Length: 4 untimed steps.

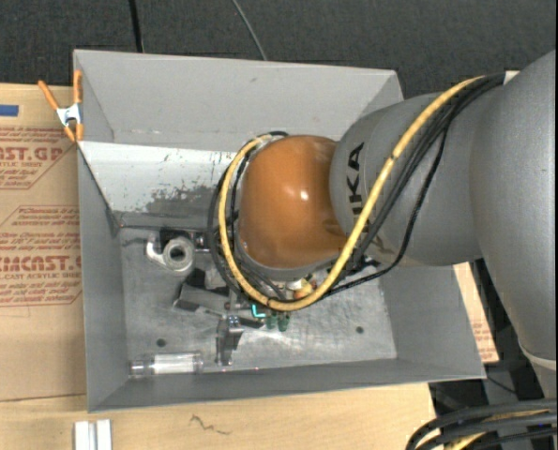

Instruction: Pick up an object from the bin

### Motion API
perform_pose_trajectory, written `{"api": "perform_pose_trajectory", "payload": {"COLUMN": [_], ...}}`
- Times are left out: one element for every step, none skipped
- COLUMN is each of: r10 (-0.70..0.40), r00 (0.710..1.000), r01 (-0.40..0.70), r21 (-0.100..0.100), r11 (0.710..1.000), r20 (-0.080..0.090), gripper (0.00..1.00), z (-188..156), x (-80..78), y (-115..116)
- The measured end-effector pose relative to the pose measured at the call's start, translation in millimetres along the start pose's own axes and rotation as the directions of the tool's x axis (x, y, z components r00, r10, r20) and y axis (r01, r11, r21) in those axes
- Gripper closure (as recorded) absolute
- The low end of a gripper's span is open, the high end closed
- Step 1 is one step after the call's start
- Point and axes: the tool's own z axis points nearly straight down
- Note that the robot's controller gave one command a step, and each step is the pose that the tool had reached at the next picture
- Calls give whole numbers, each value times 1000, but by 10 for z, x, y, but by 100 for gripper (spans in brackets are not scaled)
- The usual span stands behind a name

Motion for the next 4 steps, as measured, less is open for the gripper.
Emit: {"api": "perform_pose_trajectory", "payload": {"r10": [1, 86, 110, 233], "r00": [1000, 996, 994, 972], "r01": [-1, -86, -110, -233], "r21": [-1, -2, 0, -5], "r11": [1000, 996, 994, 973], "r20": [7, 6, 7, 13], "gripper": [0, 0, 0, 0], "z": [-33, -55, -68, 459], "x": [-20, -93, -92, -58], "y": [-6, -491, -868, -635]}}
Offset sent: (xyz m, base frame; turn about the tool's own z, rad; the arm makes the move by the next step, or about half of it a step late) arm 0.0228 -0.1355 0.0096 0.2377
